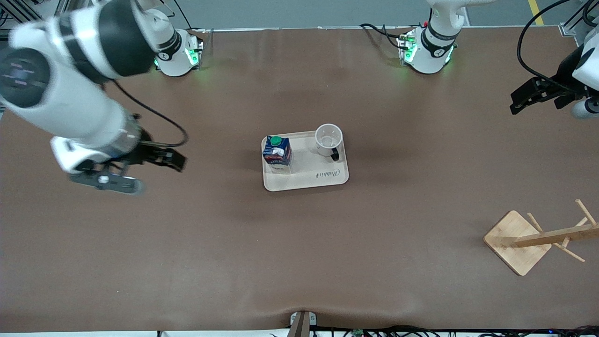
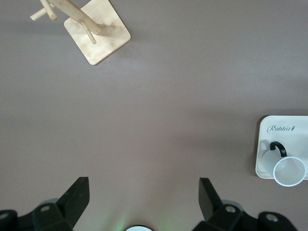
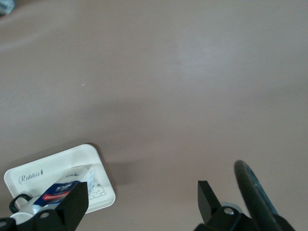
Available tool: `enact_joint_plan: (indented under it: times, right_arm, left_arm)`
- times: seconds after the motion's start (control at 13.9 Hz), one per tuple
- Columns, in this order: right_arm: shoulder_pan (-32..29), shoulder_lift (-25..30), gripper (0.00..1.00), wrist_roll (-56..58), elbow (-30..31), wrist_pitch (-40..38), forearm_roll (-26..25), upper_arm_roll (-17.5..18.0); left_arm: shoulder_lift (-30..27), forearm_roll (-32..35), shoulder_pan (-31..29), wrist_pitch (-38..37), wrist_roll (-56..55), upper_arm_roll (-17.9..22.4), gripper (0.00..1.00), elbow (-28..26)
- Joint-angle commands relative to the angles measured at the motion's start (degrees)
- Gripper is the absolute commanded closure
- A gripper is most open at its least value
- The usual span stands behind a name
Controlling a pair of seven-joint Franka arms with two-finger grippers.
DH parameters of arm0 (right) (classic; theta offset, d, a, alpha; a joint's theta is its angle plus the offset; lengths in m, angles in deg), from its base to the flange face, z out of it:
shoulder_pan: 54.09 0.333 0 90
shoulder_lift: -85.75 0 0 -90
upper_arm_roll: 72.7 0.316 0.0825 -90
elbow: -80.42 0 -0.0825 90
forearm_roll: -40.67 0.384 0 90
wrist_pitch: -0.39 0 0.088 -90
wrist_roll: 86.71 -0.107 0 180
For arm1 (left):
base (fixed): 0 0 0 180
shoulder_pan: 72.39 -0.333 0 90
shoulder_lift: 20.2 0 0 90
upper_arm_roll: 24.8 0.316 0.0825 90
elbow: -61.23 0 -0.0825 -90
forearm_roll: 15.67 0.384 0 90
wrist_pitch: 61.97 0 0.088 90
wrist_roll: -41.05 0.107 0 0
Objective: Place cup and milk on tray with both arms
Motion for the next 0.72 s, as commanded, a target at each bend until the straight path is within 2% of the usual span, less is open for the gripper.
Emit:
enact_joint_plan:
  times: [0.0,0.22,0.5,0.65]
  right_arm:
    - [-4.31,8.46,0.0,1.32,9.33,0.81,-0.87,0.74]
    - [-8.35,15.58,0.0,4.11,17.24,3.43,-1.58,0.66]
    - [-11.26,21.3,0.0,10.35,21.91,4.15,-5.61,0.66]
    - [-14.15,23.94,0.0,16.23,25.08,5.2,-6.85,0.66]
  left_arm:
    - [-2.46,-0.75,-0.52,-0.27,-0.43,-0.3,0.0,-2.03]
    - [-2.37,-0.31,-0.43,-0.27,-0.17,-0.3,0.0,-1.59]
    - [-2.54,-0.05,-0.34,-0.88,0.71,-0.3,0.0,-1.32]
    - [-1.76,-0.66,-0.43,-1.41,0.54,-0.21,0.0,3.22]
